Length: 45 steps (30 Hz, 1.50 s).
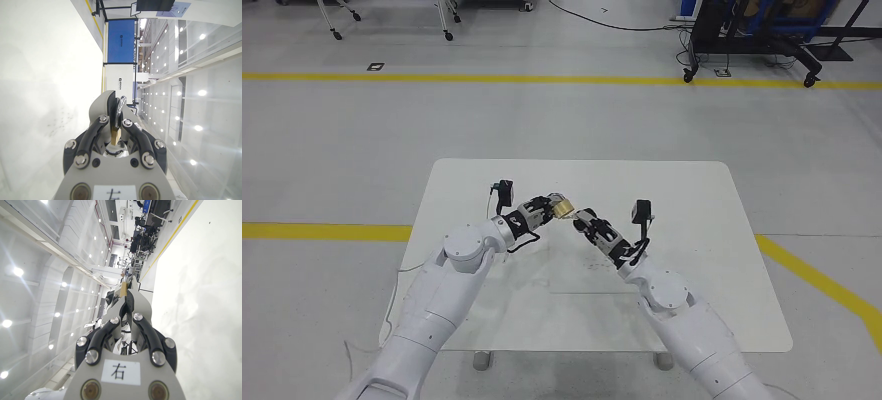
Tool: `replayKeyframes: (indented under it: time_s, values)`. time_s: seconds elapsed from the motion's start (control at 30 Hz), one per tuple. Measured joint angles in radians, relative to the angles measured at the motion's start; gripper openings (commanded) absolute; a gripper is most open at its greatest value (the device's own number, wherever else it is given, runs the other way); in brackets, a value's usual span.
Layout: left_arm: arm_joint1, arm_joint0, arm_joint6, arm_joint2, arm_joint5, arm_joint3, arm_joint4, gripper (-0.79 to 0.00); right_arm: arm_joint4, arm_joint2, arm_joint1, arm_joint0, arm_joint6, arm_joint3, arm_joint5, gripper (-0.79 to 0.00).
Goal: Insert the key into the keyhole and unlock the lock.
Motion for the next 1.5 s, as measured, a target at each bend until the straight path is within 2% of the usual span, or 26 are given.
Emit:
replayKeyframes:
  time_s: [0.1, 0.2, 0.4, 0.5, 0.6, 1.13, 1.5]
  values:
    - [0.0, 0.002, 0.002, -0.002, -0.001, -0.002, 0.0, -0.785, -0.003, 0.006, -0.001, -0.001, -0.004, -0.005, -0.016, -0.785]
    - [0.001, 0.004, 0.007, -0.004, 0.005, -0.004, 0.005, -0.785, -0.054, 0.033, 0.005, -0.004, -0.014, -0.013, -0.076, -0.785]
    - [-0.001, 0.007, -0.058, 0.004, 0.085, 0.006, -0.045, -0.785, -0.356, 0.091, 0.027, -0.004, -0.056, -0.023, -0.199, -0.785]
    - [-0.005, -0.002, -0.093, 0.007, 0.124, 0.02, -0.09, -0.785, -0.498, 0.1, 0.036, -0.006, -0.05, -0.036, -0.23, -0.785]
    - [-0.007, -0.012, -0.102, 0.01, 0.14, 0.034, -0.107, -0.785, -0.572, 0.106, 0.041, -0.008, -0.037, -0.04, -0.239, -0.785]
    - [-0.017, -0.034, -0.136, 0.027, 0.18, 0.079, -0.169, -0.785, -0.652, 0.115, 0.045, 0.017, -0.06, -0.017, -0.238, -0.785]
    - [-0.019, -0.04, -0.14, 0.036, 0.172, 0.091, -0.166, -0.785, -0.675, 0.105, 0.046, 0.022, -0.071, 0.023, -0.288, -0.785]
